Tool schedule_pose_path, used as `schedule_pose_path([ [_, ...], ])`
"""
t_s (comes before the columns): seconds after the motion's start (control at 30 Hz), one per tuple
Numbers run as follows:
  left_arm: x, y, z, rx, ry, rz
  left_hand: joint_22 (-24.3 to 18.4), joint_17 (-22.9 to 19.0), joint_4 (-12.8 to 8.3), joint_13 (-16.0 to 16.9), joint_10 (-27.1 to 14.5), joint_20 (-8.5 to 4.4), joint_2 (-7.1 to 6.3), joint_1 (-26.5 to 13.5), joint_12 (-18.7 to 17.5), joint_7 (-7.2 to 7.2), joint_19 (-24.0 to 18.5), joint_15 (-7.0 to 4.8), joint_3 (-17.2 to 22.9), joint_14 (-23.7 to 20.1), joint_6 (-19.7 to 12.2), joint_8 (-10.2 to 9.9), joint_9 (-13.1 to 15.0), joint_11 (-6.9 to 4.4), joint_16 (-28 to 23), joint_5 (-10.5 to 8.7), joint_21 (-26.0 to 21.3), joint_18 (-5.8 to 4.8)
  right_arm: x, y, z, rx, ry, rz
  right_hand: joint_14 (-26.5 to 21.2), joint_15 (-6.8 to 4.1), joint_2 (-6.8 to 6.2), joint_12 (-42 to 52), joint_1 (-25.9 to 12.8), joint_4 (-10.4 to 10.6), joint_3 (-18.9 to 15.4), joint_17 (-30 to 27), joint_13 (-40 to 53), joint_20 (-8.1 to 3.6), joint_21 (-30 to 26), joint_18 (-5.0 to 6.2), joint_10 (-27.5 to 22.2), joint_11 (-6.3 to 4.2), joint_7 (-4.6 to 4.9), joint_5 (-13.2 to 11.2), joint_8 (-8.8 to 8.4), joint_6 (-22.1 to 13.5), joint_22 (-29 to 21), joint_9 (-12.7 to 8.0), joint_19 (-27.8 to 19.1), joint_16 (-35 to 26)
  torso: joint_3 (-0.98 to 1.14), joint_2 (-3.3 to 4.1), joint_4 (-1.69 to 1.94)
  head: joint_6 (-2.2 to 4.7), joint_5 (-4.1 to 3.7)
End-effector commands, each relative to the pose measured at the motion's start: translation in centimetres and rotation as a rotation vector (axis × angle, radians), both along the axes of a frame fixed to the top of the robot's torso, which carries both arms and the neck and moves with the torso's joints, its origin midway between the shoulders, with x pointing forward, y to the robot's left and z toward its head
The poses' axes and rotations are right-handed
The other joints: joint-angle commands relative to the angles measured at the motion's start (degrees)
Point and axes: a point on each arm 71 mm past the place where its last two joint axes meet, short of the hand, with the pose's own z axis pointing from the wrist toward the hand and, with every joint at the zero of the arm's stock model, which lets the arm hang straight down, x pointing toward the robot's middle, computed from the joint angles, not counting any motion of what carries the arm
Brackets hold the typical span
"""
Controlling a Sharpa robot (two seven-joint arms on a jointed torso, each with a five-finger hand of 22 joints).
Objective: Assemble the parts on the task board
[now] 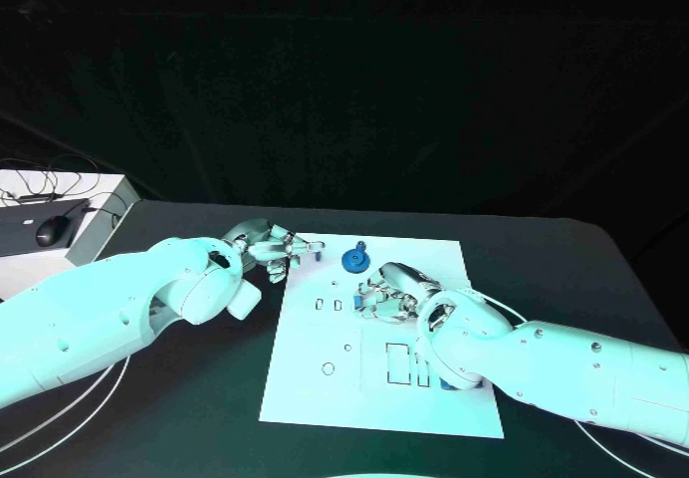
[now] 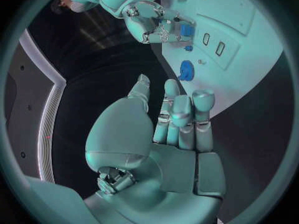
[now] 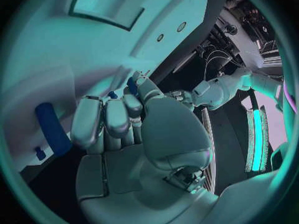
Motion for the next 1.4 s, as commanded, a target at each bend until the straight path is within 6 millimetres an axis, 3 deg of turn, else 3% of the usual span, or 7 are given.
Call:
schedule_pose_path([
  [0.03, -0.05, -0.24, -0.06, -0.01, 0.001, -0.022, 0.29, 0.22, -0.25, 0.17, 0.37, 0.07, 0.26, 0.23, -0.48, 0.13, -0.04, 0.04, -0.52, 0.08, -0.37, 0.14, -0.07, 0.13, -0.38, 0.02, -0.43, 0.07, -0.01, -0.07, -0.19, -0.022, 0.002, 0.006, -0.15, -0.33, -0.12, 0.0, -0.27, 0.34, 0.03, -0.05, 0.05, -0.29, -0.03, -0.12, 0.15, -0.37, 0.32, 0.18, 0.3, 0.67, 8.94, 0.07, 0.11, -0.19, -0.03, 0.03, -0.02, 0.01, -0.03],
  [0.63, -0.09, -0.22, -0.16, -0.009, 0.005, -0.026, 0.29, 0.22, -0.25, 0.17, 0.37, 0.07, 0.26, 0.23, -0.48, 0.13, -0.04, 0.04, -0.52, 0.08, -0.37, 0.14, -0.07, 0.13, -0.38, 0.02, -0.43, 0.07, 0.03, 0.03, -0.39, -0.029, 0.011, 0.016, -0.2, -0.26, -0.68, -0.16, -0.47, 0.63, -0.14, -0.2, -0.01, -0.26, -0.24, -0.11, 0.04, -0.22, 0.54, -0.28, 0.24, 0.09, 8.9, 0.0, 0.06, -0.15, -0.02, 0.03, -0.01, 0.05, -0.13],
  [1.03, -0.11, -0.25, -0.18, -0.009, 0.008, -0.031, 0.59, 0.39, -0.24, 0.25, 0.38, 0.08, 0.38, 0.22, -0.49, 0.17, 0.04, 0.06, -0.62, 0.14, -0.49, 0.11, -0.07, 0.15, -0.43, 0.02, -0.58, 0.06, 0.07, -0.01, -0.53, -0.036, 0.017, 0.02, -0.34, 0.48, -2.22, -1.46, -0.21, 1.55, -1.14, -0.58, -1.16, 0.41, -0.98, 0.2, -1.27, 0.62, 1.96, -0.87, 0.2, -3.65, 8.75, -0.05, -0.12, -0.24, 0.01, 0.04, -0.05, 0.03, -0.22],
  [1.4, -0.12, -0.25, -0.22, -0.009, 0.012, -0.037, 0.59, 0.39, -0.24, 0.25, 0.38, 0.08, 0.38, 0.22, -0.49, 0.17, 0.04, 0.06, -0.62, 0.14, -0.49, 0.11, -0.07, 0.15, -0.43, 0.02, -0.58, 0.06, 0.09, -0.09, -0.52, -0.035, 0.014, 0.018, -0.4, 0.75, -2.73, -1.55, 0.22, 2.07, -1.44, -0.76, -1.71, 0.72, -1.34, 0.39, -1.82, 0.82, 2.32, -0.9, 0.19, -4.89, 8.68, -0.03, -0.17, -0.23, 0.02, 0.05, -0.02, -0.05, -0.34],
])
